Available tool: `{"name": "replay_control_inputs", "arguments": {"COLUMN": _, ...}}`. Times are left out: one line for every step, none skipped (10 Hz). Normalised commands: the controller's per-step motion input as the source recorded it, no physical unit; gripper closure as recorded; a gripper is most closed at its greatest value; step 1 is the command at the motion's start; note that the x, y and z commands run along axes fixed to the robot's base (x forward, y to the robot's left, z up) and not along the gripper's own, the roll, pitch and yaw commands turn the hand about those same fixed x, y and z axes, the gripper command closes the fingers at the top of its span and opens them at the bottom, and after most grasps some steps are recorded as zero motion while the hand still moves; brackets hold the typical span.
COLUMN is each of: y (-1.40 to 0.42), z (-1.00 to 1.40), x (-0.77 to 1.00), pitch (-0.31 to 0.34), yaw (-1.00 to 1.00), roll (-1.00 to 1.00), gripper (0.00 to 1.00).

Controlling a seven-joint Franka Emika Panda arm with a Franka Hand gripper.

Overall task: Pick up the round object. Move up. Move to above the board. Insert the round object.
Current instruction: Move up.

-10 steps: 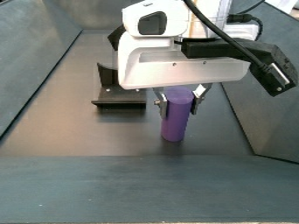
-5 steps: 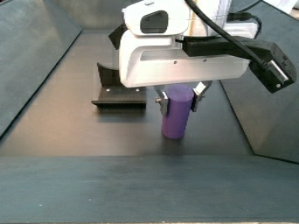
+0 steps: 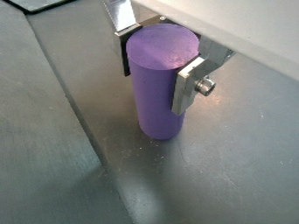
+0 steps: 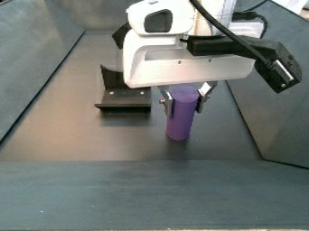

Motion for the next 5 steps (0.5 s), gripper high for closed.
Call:
{"name": "replay_control_inputs", "arguments": {"y": 0.00, "z": 0.83, "x": 0.00, "pitch": 0.000, "yaw": 0.00, "roll": 0.00, "gripper": 1.00}}
{"name": "replay_control_inputs", "arguments": {"y": -0.06, "z": 0.80, "x": 0.00, "pitch": 0.012, "yaw": -0.03, "roll": -0.01, "gripper": 1.00}}
{"name": "replay_control_inputs", "arguments": {"y": -0.04, "z": 0.64, "x": -0.01, "pitch": 0.034, "yaw": -0.03, "roll": 0.02, "gripper": 1.00}}
{"name": "replay_control_inputs", "arguments": {"y": -0.02, "z": 0.50, "x": -0.02, "pitch": 0.045, "yaw": -0.03, "roll": 0.04, "gripper": 1.00}}
{"name": "replay_control_inputs", "arguments": {"y": -0.02, "z": 0.39, "x": -0.02, "pitch": 0.052, "yaw": -0.02, "roll": 0.06, "gripper": 1.00}}
